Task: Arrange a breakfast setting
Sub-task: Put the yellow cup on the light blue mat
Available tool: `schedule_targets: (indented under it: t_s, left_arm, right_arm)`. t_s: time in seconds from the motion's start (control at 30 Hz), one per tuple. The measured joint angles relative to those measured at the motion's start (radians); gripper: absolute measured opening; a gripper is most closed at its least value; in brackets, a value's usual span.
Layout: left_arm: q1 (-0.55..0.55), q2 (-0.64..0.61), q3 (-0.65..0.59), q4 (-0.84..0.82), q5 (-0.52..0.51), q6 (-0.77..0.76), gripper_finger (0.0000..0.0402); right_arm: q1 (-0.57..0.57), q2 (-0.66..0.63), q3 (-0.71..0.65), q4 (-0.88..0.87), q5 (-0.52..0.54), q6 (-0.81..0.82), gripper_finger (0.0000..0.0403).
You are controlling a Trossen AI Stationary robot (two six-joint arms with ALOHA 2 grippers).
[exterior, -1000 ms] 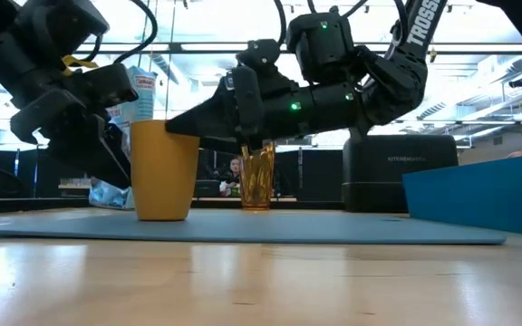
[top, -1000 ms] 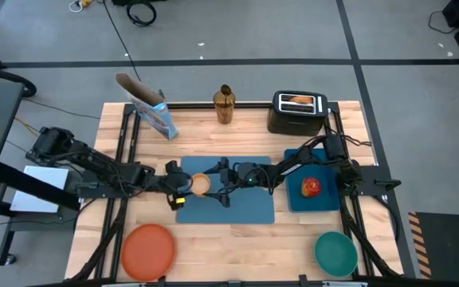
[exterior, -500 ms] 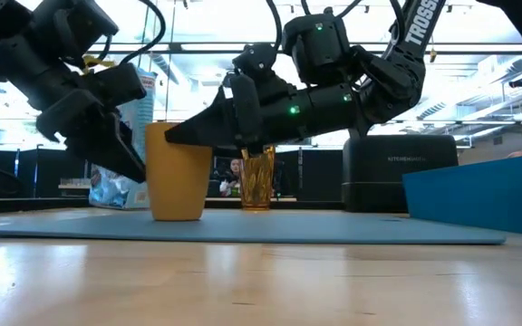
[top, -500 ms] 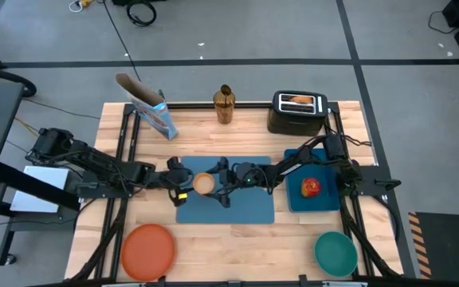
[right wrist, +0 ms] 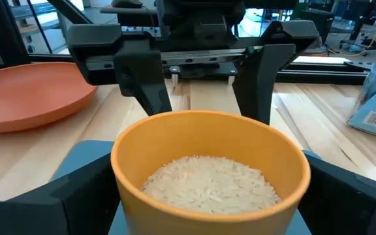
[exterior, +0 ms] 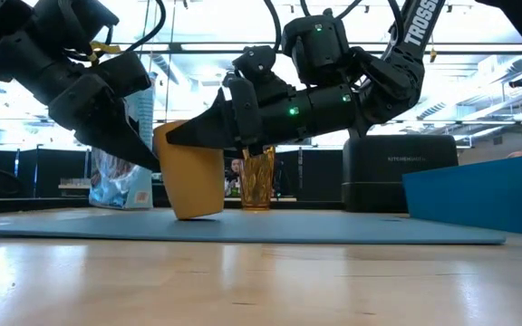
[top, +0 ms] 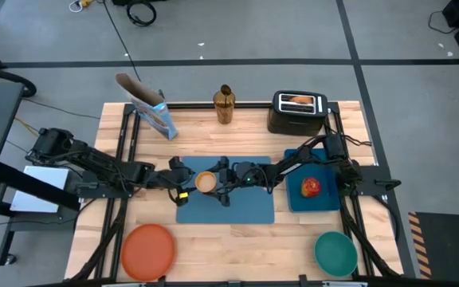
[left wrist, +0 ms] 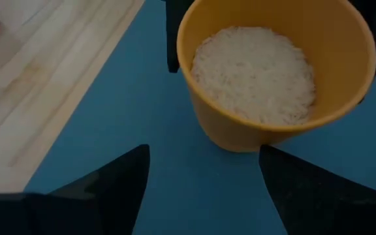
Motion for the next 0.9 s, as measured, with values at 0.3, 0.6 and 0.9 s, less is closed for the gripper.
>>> schedule_targets:
  t_s: [0.3, 0.6, 0.9]
  left_arm:
    - [0.000, 0.000, 0.000, 0.001, -0.008, 0.001, 0.0297]
    - [0.000, -0.175, 0.002, -0.191, -0.013, -0.024, 0.0297]
    - [-0.062, -0.295, 0.001, -0.180, -0.012, -0.028, 0.0297]
  right_arm:
    - [0.002, 0.000, 0.000, 0.001, 0.012, 0.007, 0.0352]
    - [0.044, -0.118, -0.084, 0.008, 0.133, -0.028, 0.0348]
    - [0.068, -0.323, -0.406, 0.157, 0.519, 0.035, 0.0347]
